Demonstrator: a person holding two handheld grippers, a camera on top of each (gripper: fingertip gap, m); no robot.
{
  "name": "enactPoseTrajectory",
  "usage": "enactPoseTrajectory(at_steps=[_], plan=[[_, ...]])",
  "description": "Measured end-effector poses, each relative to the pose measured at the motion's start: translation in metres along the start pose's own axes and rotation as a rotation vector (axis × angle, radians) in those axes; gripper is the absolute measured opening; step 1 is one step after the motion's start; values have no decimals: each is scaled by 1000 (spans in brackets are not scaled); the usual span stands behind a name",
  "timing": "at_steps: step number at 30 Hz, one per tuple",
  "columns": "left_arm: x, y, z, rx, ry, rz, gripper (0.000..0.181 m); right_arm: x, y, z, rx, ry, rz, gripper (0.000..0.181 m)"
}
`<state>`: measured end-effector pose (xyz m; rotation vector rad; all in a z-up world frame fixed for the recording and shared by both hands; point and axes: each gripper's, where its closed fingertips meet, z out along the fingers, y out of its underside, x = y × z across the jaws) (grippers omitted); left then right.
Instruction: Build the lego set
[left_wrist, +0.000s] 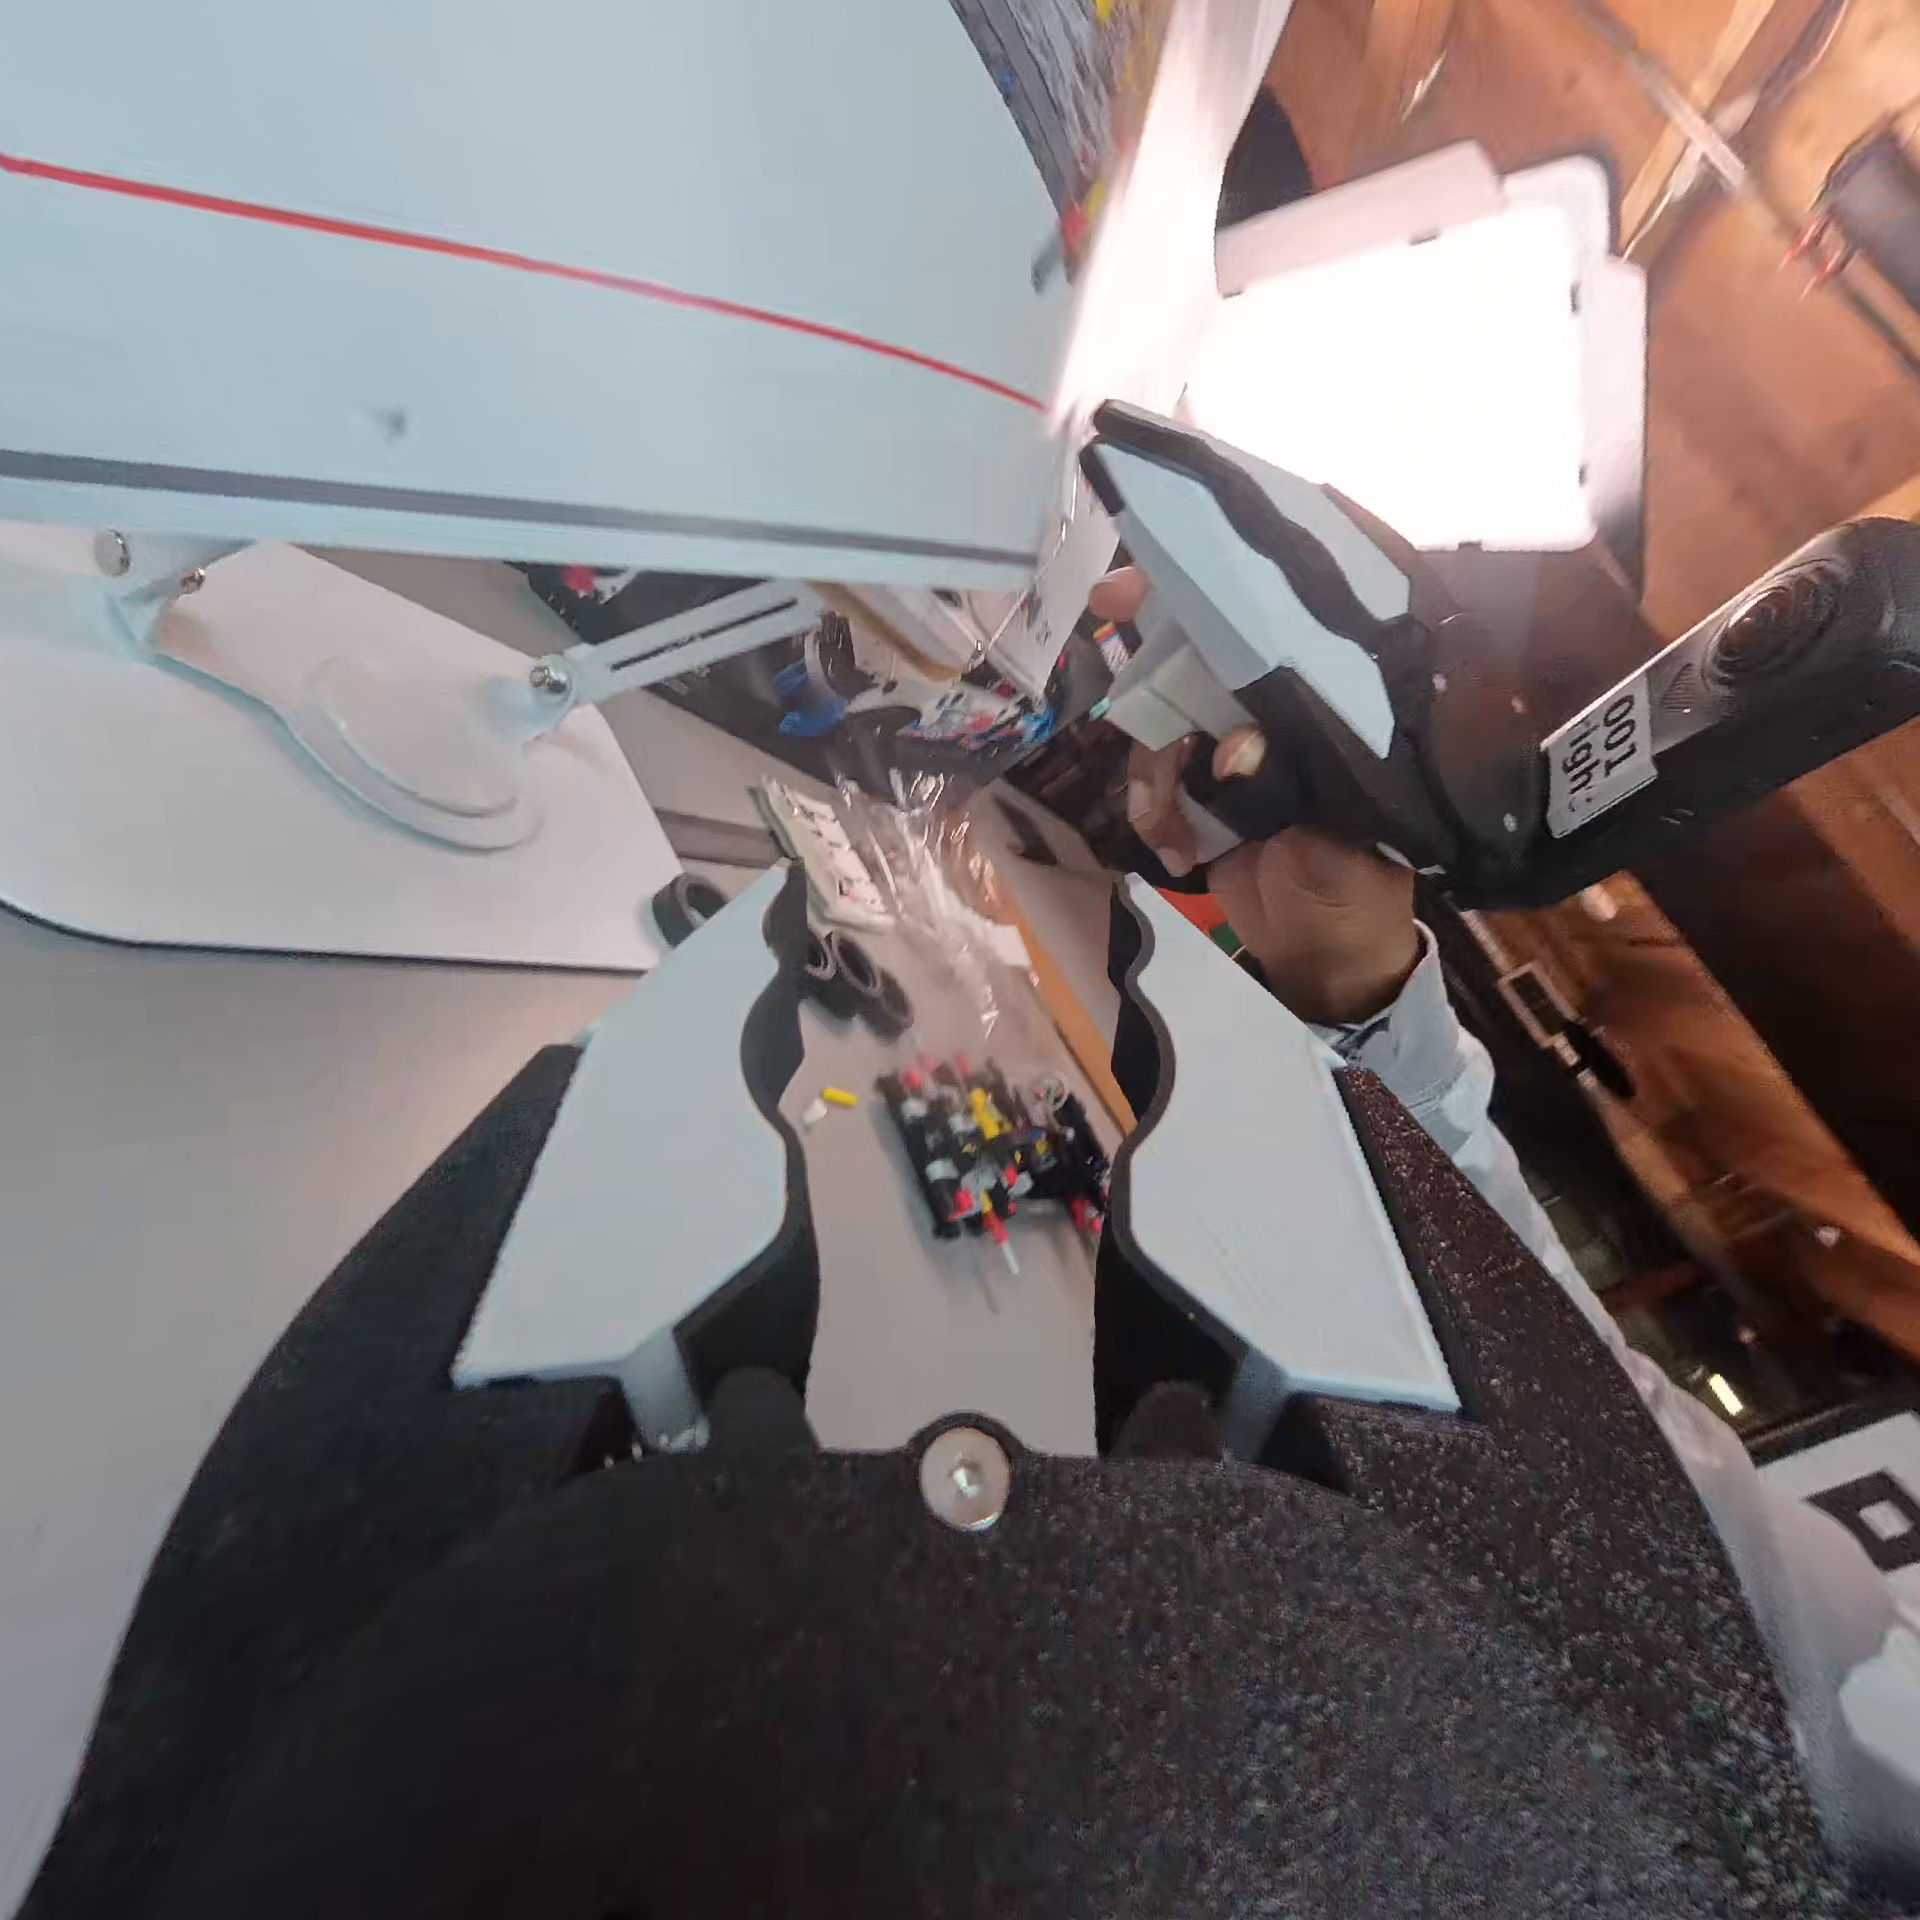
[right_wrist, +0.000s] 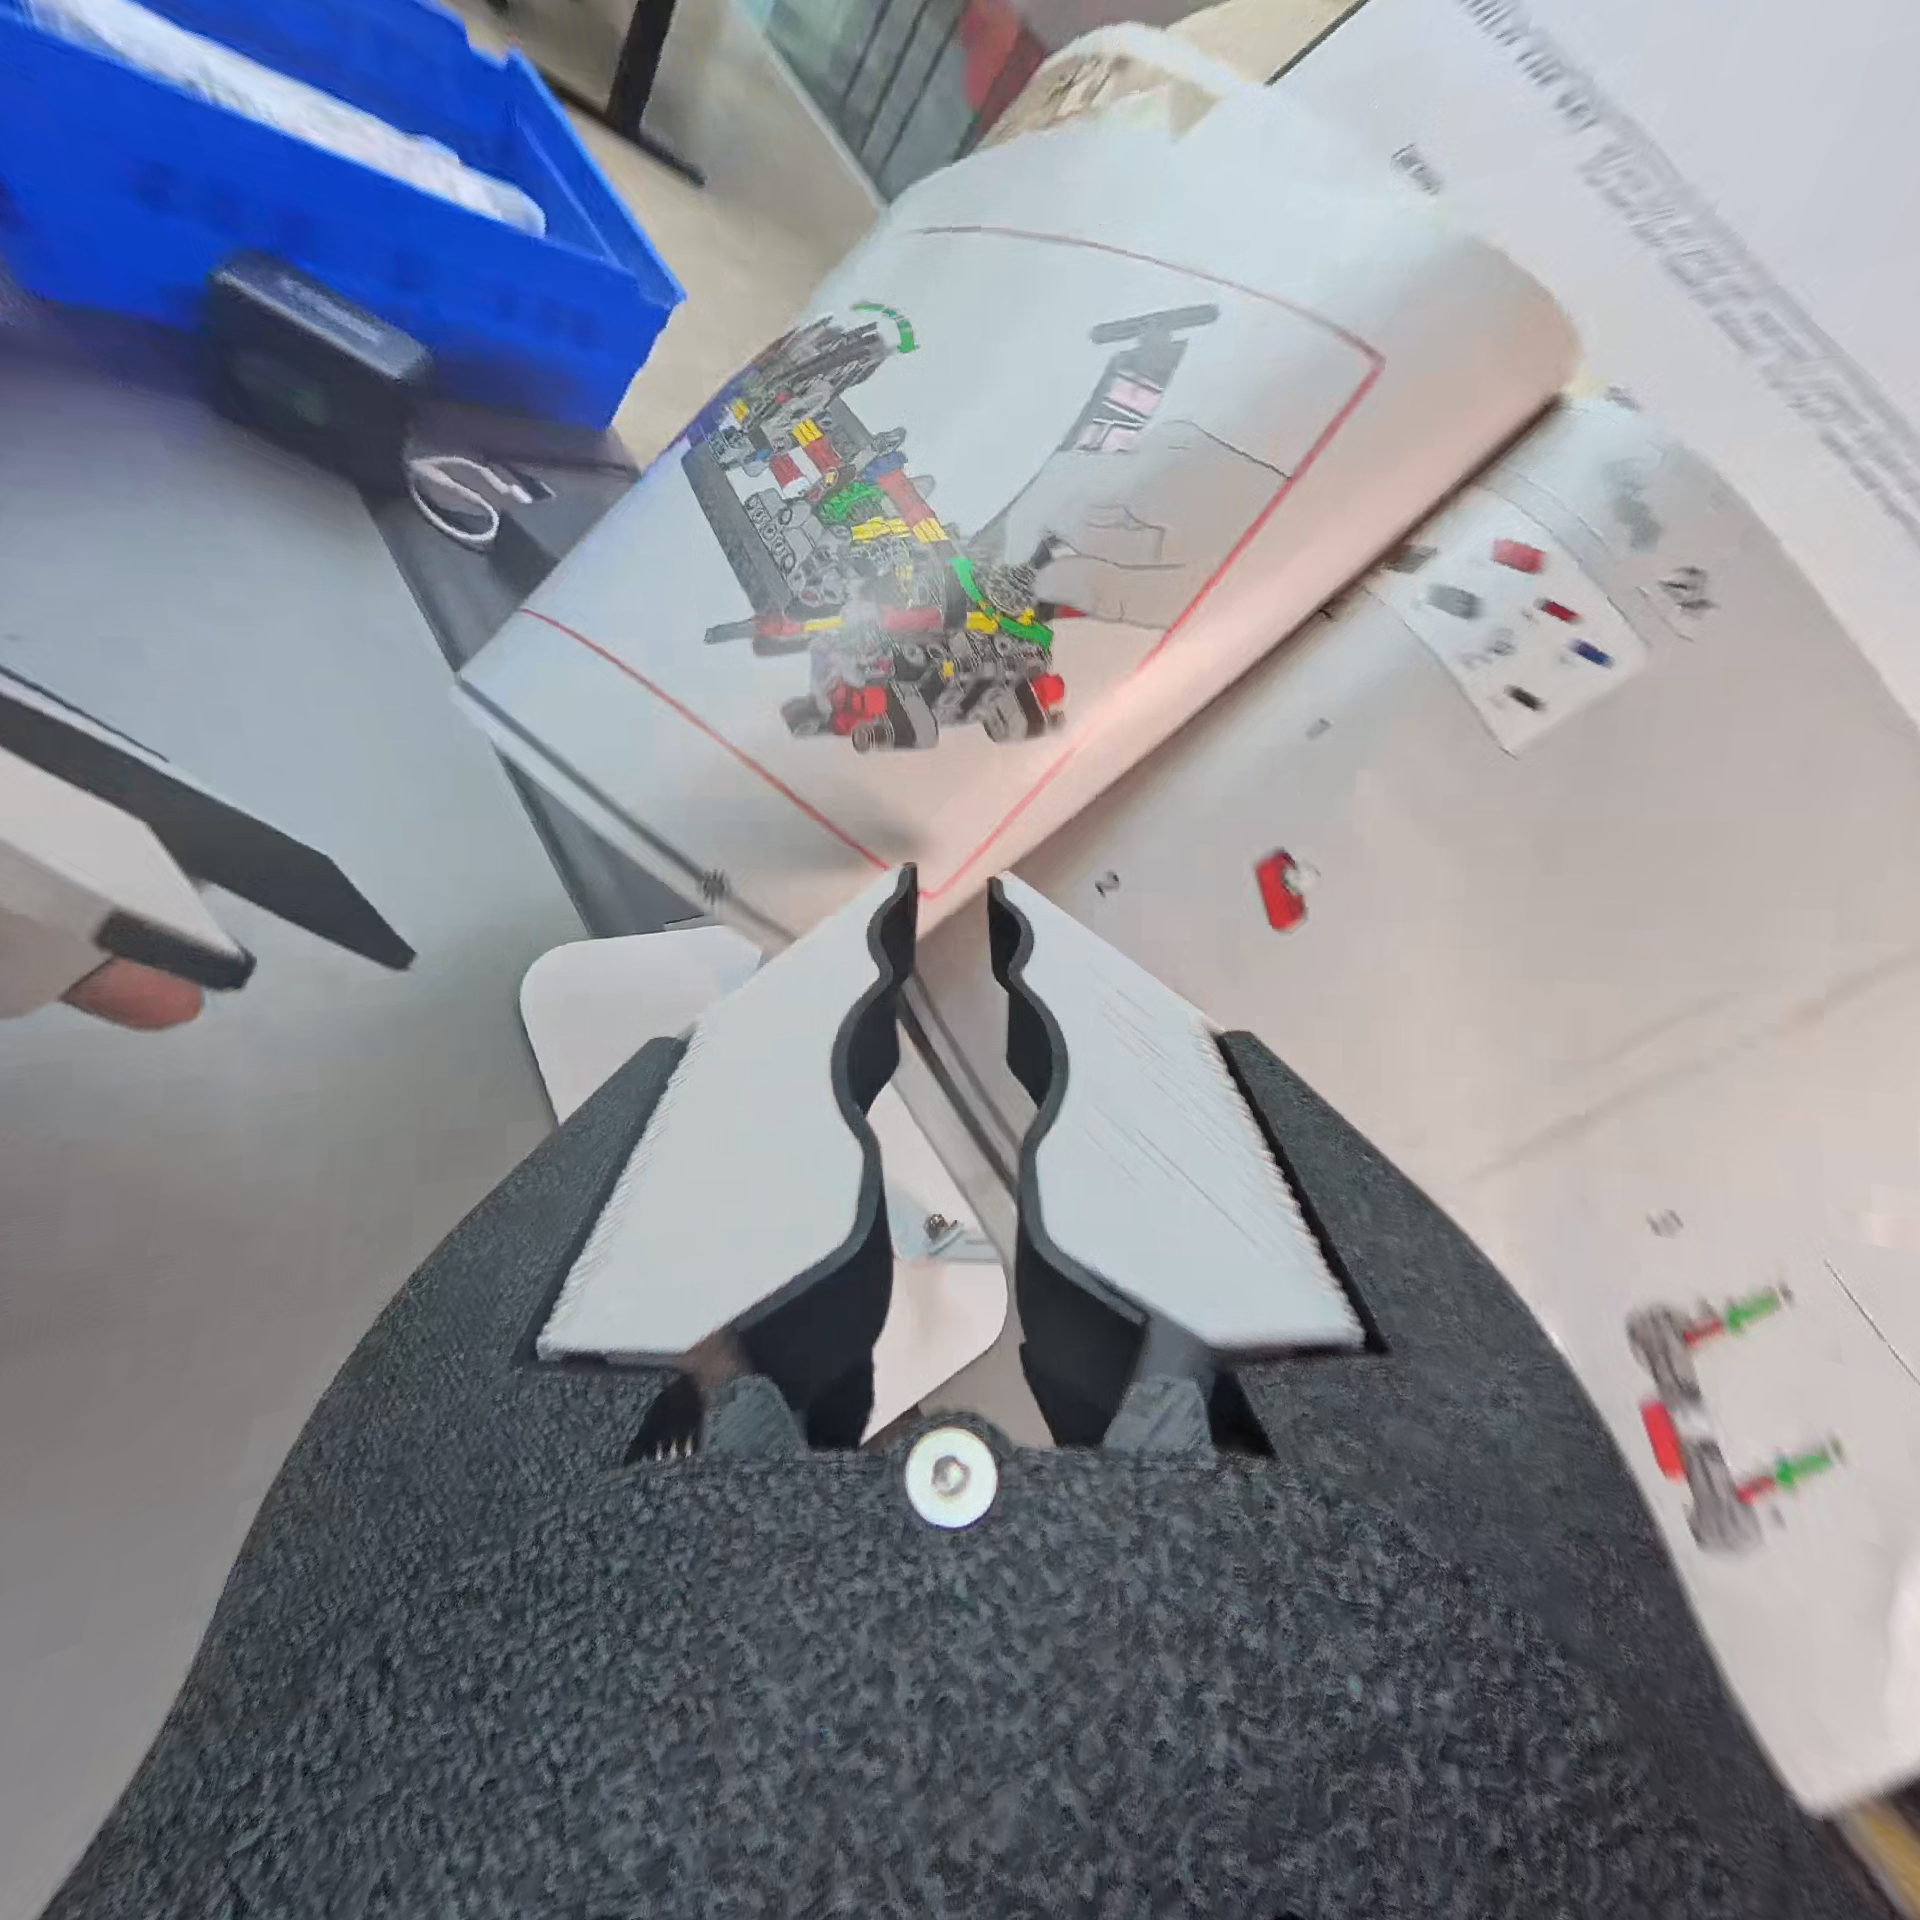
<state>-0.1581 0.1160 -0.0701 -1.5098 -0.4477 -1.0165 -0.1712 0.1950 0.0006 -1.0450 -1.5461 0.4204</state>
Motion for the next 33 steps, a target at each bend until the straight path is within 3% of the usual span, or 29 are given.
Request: enactPoseTrajectory(at_steps=[2,4,6,10,12,14,15,16,18,20,21,24,28,33], plan=[[-7,-12,9,59,10,-33,59,-8,-8,38,-56,-37,-38,16],[-20,-20,13,89,-36,5,61,-1,-15,56,-88,66,-152,0],[-34,-32,14,146,-58,-23,61,-5,-16,66,-117,96,-190,1],[-61,-63,11,316,-11,-243,60,-8,-16,69,-146,110,-174,3],[-68,-77,8,402,-1,-303,44,-6,-15,66,-133,114,-165,2],[-74,-87,2,473,-28,-310,12,-5,-14,64,-123,105,-128,1],[-69,-93,-1,495,-24,-286,6,-5,-14,64,-120,95,-103,1],[-61,-98,-3,503,-59,-219,5,-5,-13,64,-118,85,-83,1],[-41,-108,0,427,-249,113,1,-5,-14,65,-115,72,-62,1],[-26,-114,15,238,-464,598,0,-5,-14,66,-103,54,-43,1],[-21,-113,26,122,-505,788,0,-6,-14,66,-94,42,-26,2],[-22,-107,50,-197,-576,1090,0,-10,-16,64,-57,-1,16,2],[-24,-98,59,-393,-591,1383,1,-9,-10,50,-21,4,30,7],[-17,-87,48,-403,-574,1385,25,-26,8,17,9,-46,117,17]])
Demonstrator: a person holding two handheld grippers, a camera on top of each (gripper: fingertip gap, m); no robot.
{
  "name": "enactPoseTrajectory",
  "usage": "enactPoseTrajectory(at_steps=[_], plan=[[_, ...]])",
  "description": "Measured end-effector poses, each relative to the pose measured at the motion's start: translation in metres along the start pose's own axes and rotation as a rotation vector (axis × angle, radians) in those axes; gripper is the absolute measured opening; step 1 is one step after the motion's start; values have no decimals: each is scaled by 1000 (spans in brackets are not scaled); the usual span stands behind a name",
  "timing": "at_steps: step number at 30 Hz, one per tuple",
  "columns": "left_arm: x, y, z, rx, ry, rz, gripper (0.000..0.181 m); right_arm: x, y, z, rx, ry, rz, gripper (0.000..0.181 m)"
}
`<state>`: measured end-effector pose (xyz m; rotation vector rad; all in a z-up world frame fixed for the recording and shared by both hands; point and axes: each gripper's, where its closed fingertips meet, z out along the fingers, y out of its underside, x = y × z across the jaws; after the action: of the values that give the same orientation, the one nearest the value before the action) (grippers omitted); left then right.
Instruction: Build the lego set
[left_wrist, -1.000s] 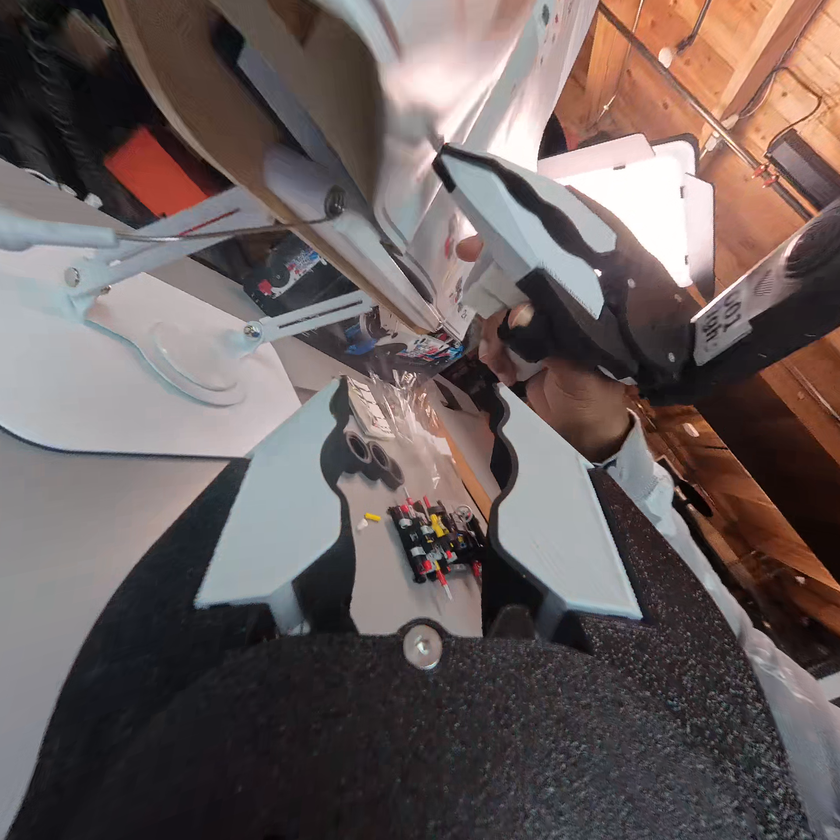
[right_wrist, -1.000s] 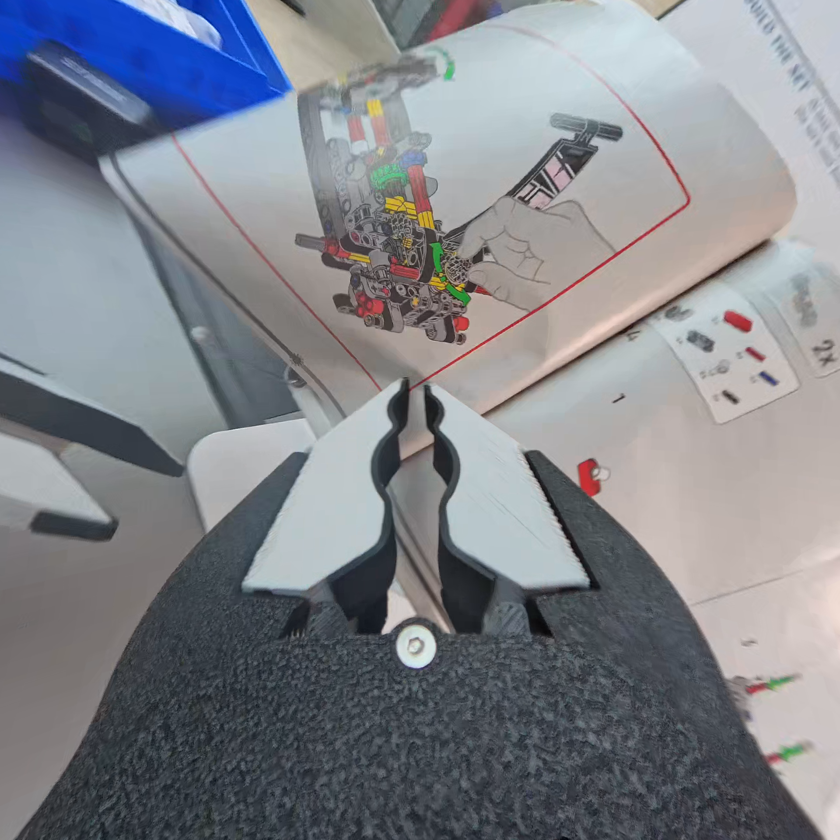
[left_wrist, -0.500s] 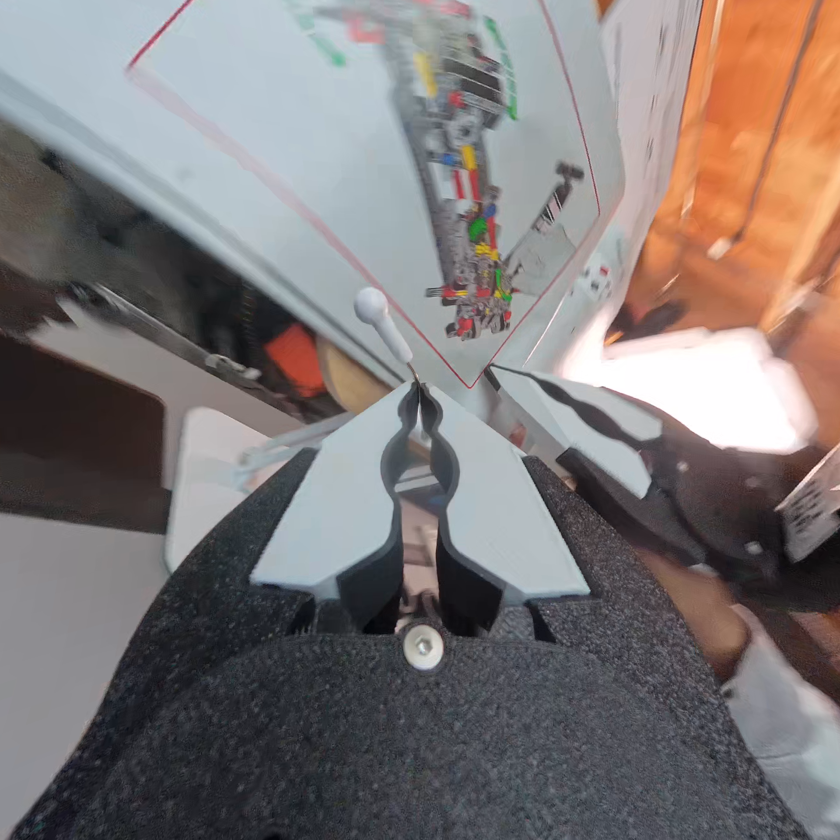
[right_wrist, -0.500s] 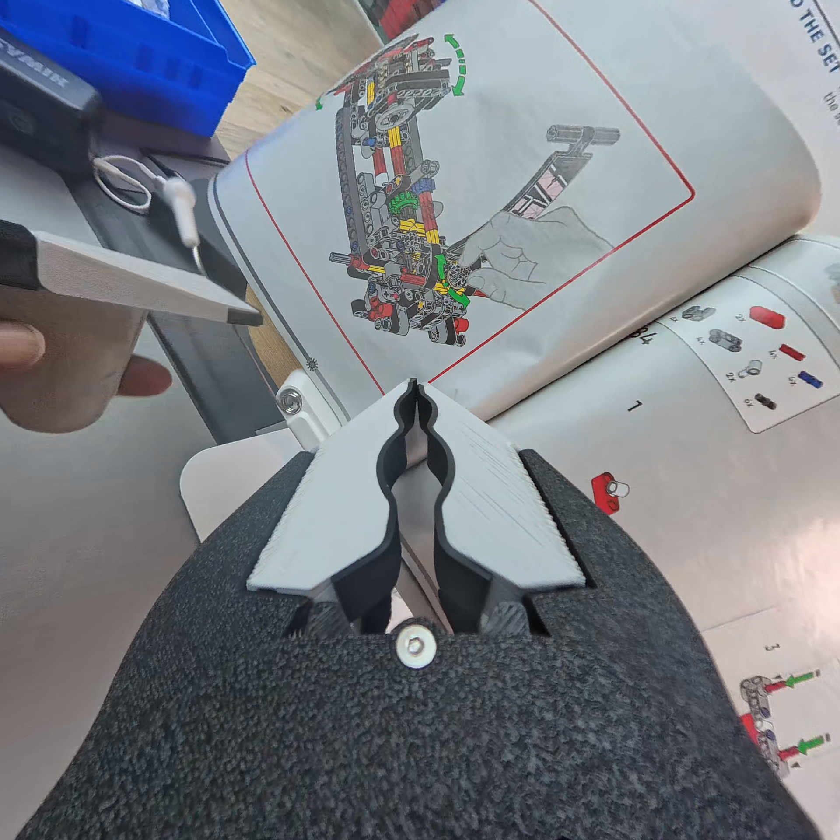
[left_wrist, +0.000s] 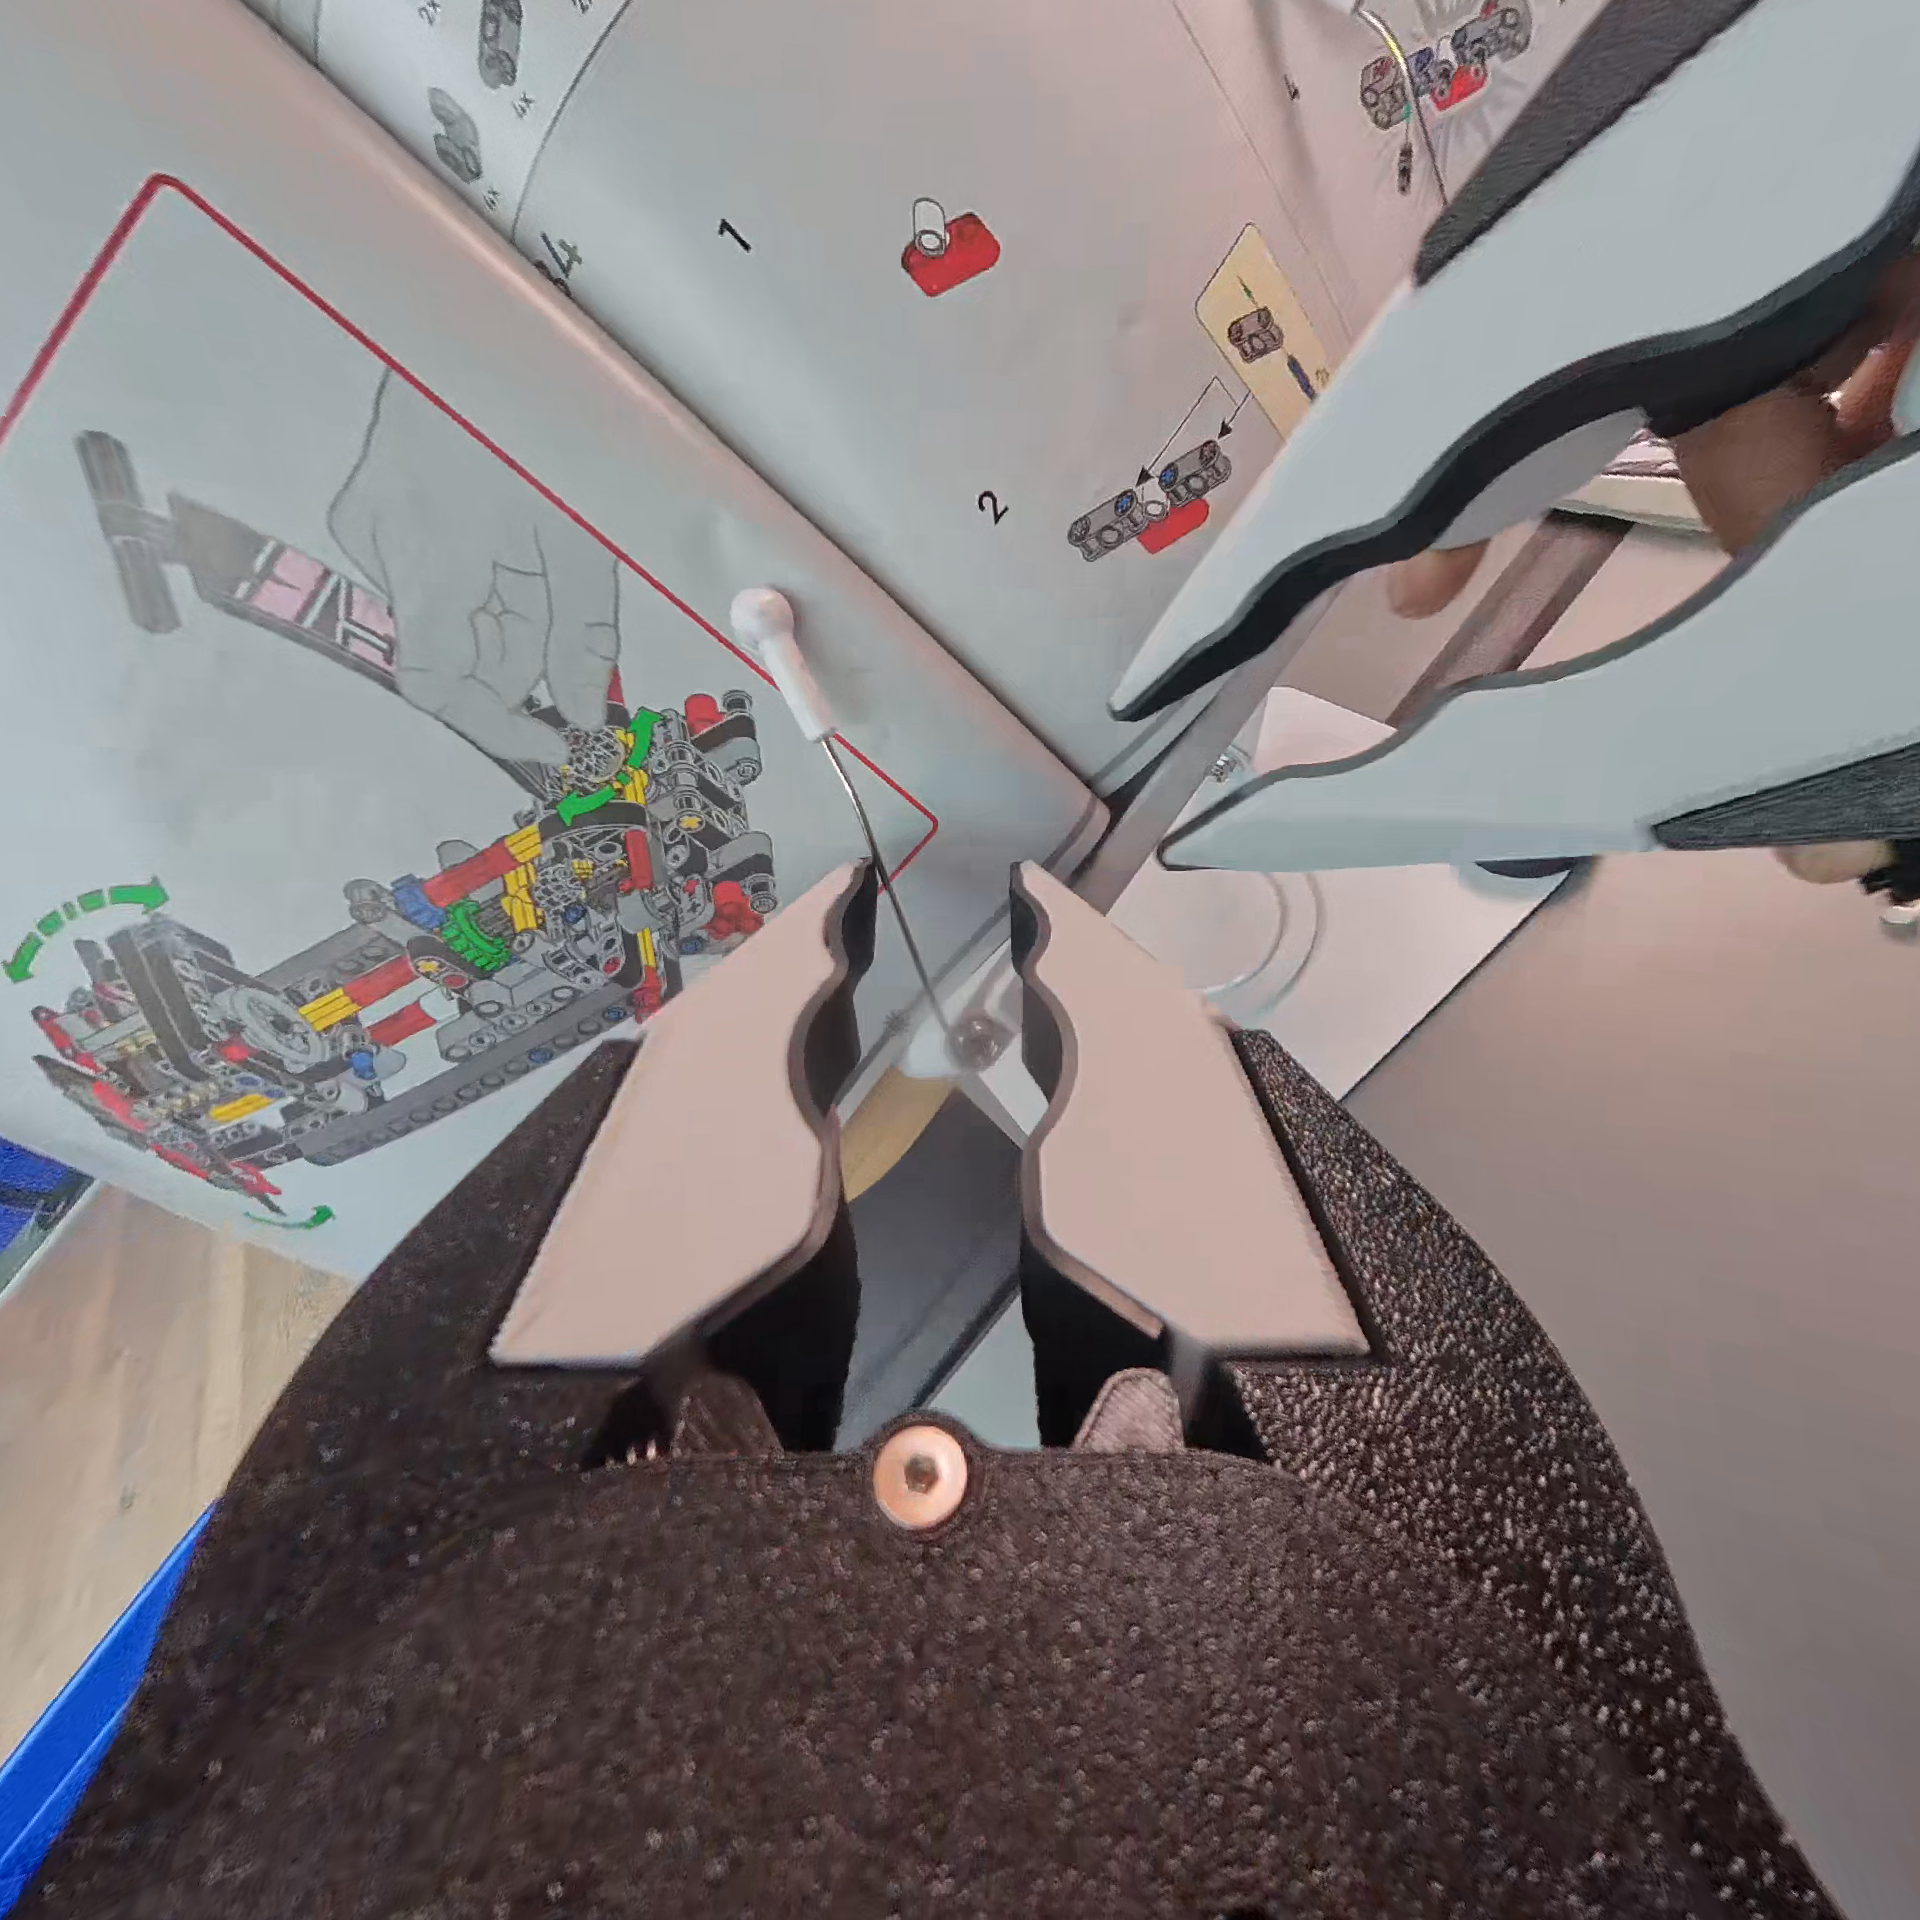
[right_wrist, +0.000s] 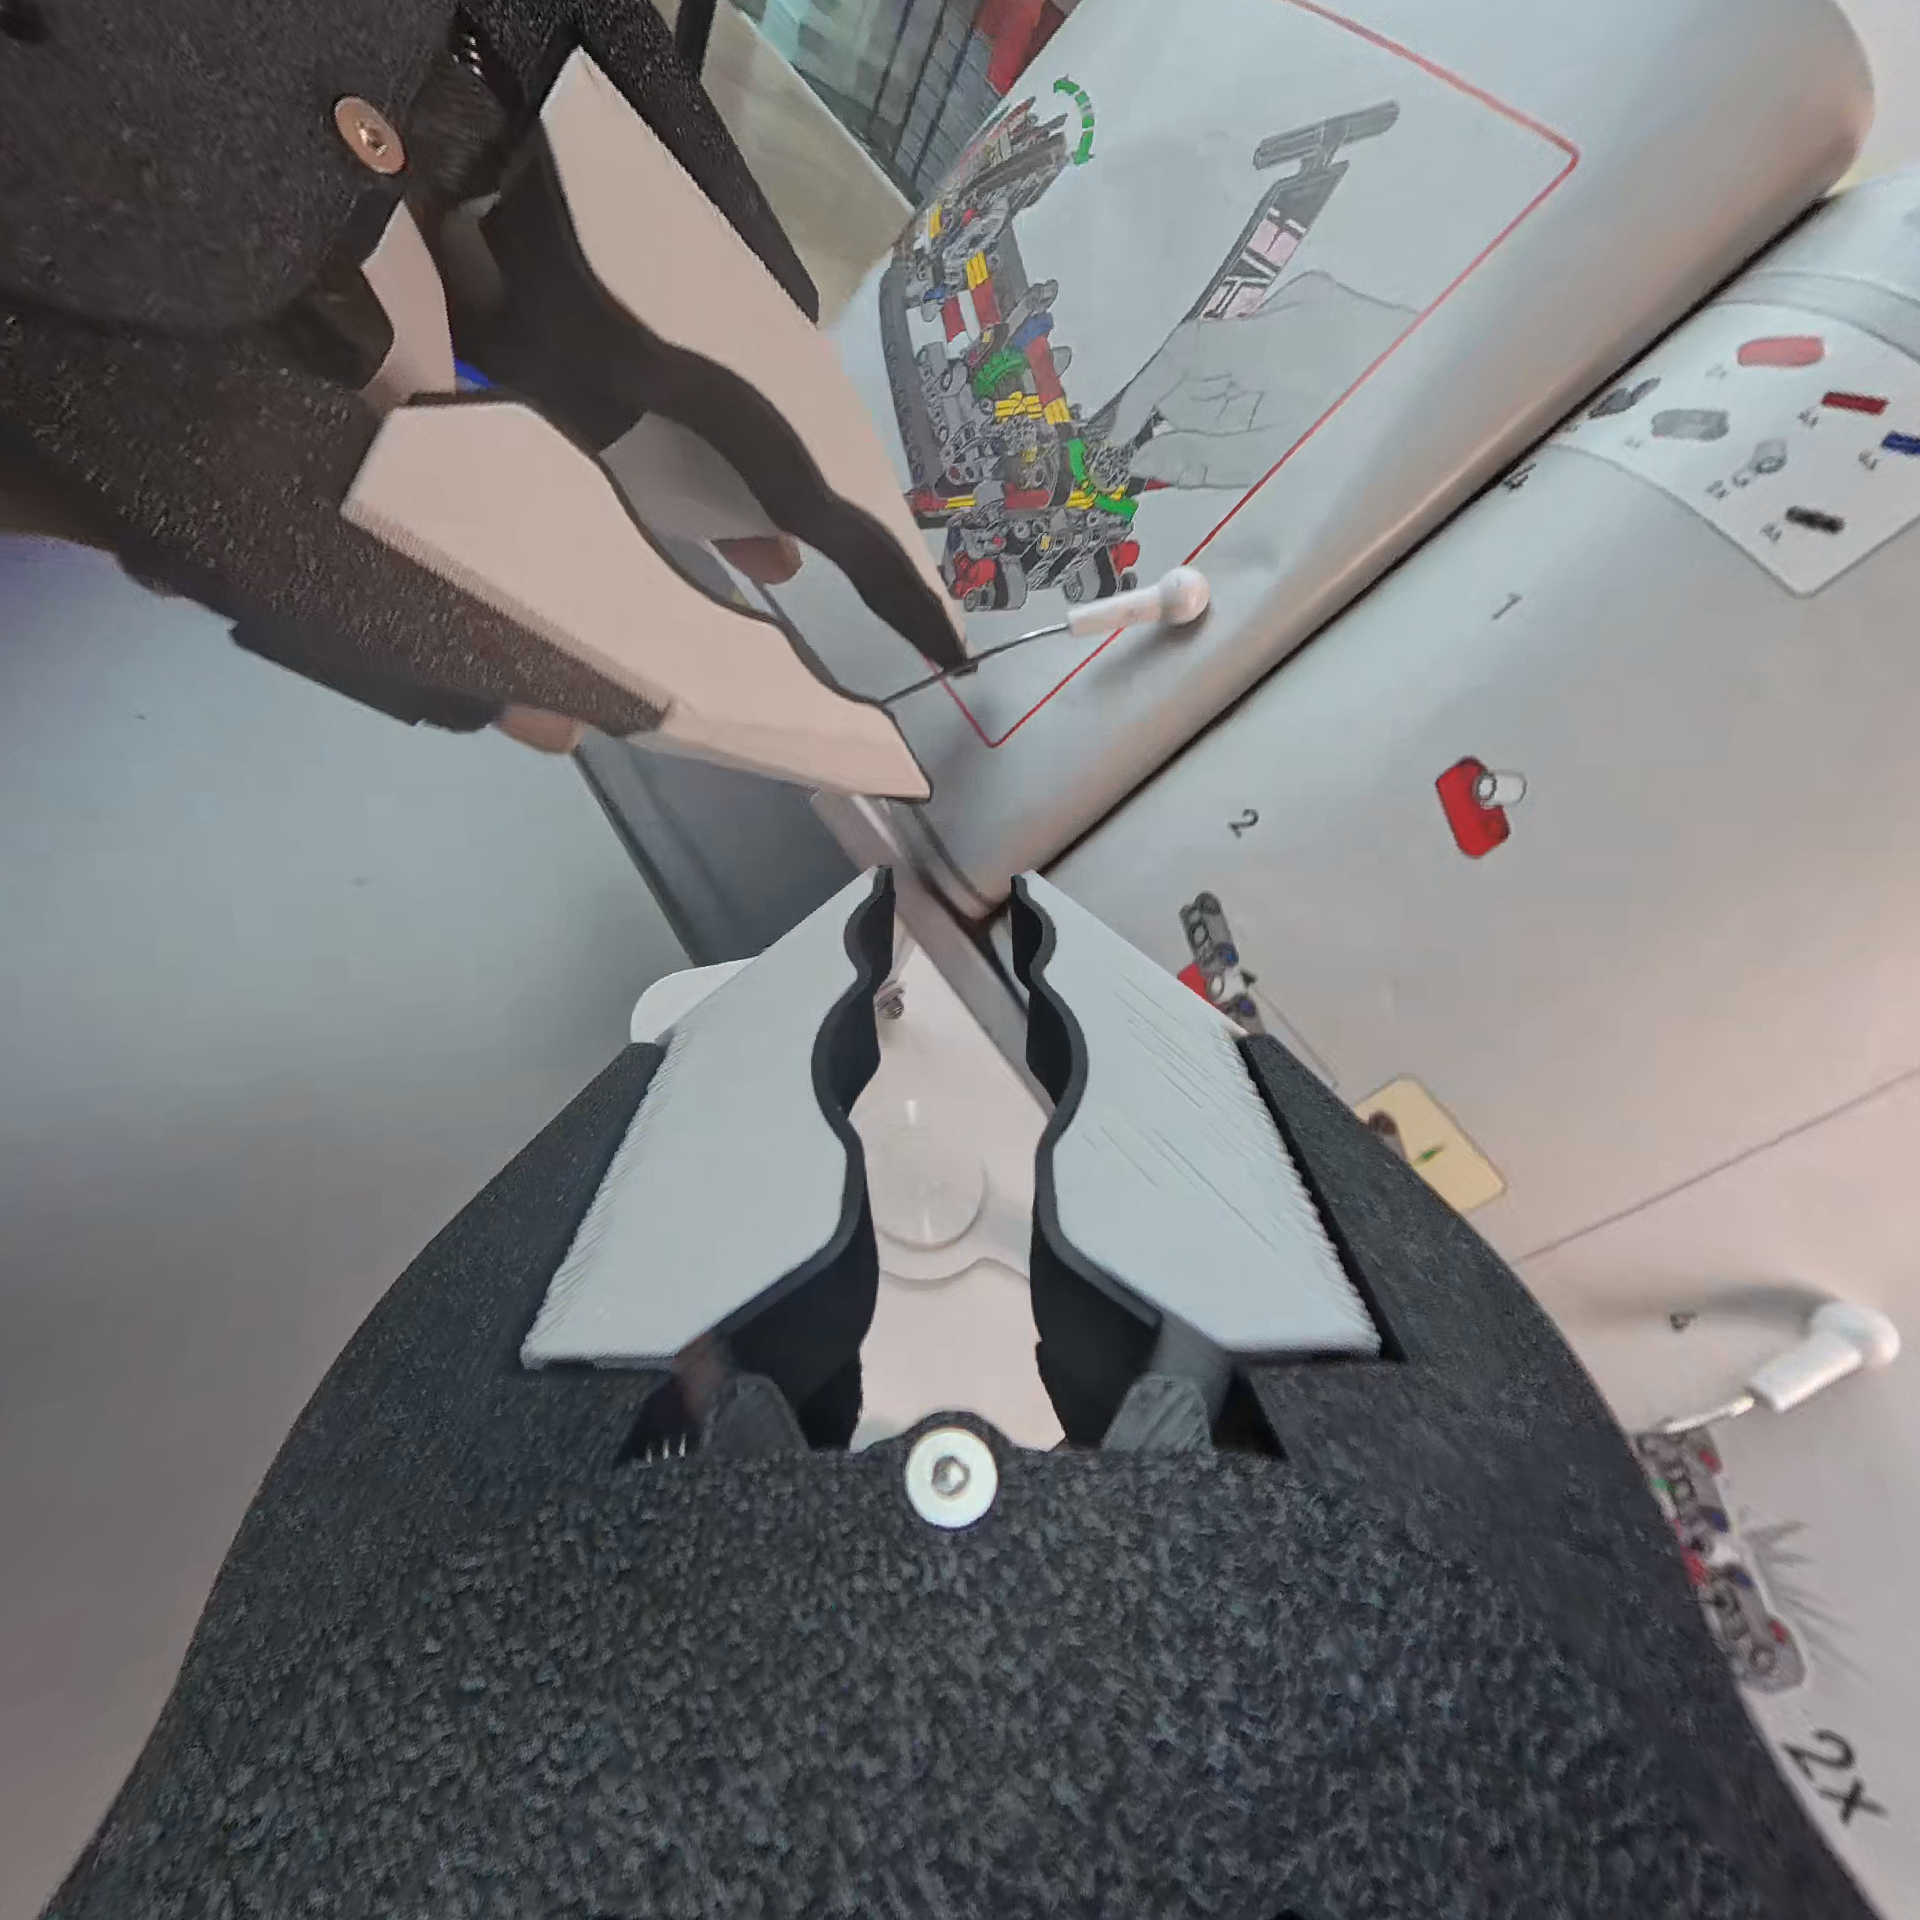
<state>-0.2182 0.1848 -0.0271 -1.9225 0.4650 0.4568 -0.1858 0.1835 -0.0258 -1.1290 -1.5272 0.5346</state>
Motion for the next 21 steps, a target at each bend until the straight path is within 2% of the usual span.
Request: enactPoseTrajectory(at_steps=[3,5,8,10,12,14,17,18,19,20,21], plan=[[8,-1,-24,61,-44,-71,30,-25,16,-36,23,-71,68,22],[36,-8,-47,143,48,-160,33,-50,33,-67,16,-142,103,22],[116,-5,-89,185,348,-195,39,-110,73,-124,-99,-337,158,20],[180,15,-121,120,578,-167,44,-154,96,-167,-166,-458,187,21],[228,44,-142,43,685,-75,45,-186,120,-199,-233,-497,181,22],[262,73,-147,-54,738,-13,46,-203,146,-213,-311,-480,175,23],[294,102,-141,-182,815,13,36,-217,169,-209,-392,-459,169,27],[300,111,-140,-228,836,32,32,-223,171,-206,-402,-472,170,25],[301,116,-136,-242,819,65,27,-226,169,-203,-396,-475,155,15],[299,116,-134,-220,796,89,23,-229,167,-200,-380,-474,134,15],[295,115,-132,-206,760,92,11,-228,166,-198,-372,-460,109,15]])
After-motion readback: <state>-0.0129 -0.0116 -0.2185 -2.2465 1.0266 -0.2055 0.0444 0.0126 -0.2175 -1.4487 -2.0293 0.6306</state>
